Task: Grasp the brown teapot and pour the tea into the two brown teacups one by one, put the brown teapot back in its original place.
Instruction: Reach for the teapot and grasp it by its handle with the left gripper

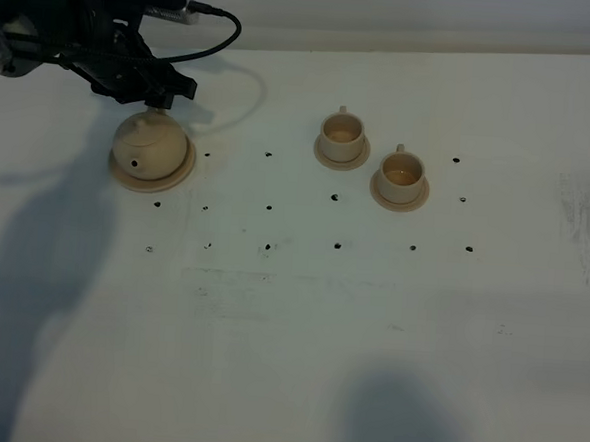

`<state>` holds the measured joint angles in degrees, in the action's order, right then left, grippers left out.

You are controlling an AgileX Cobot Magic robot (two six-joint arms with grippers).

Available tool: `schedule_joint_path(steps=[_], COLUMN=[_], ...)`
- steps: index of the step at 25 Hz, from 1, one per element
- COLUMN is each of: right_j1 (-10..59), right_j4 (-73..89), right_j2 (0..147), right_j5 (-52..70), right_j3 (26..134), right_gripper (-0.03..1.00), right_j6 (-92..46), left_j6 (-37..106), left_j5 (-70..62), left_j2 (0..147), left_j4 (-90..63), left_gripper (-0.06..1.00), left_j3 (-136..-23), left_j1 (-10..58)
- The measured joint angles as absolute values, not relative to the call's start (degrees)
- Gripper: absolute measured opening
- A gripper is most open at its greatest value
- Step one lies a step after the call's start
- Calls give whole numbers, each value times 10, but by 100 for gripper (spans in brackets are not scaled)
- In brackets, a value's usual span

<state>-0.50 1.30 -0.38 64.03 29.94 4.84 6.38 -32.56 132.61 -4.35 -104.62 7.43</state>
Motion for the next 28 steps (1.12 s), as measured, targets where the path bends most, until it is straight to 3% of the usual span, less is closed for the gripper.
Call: schedule_joint_path(steps=[28], right_j1=[-5], right_j4=[13], right_j2=[-4], right_j5=[640], right_j3=[299], right_gripper=[49], right_j6=[48], left_j6=[103], left_j5=[-322], left_j2=[1326], left_j4=[15], left_gripper=[44], left_j3=[-1046], left_j1=[68])
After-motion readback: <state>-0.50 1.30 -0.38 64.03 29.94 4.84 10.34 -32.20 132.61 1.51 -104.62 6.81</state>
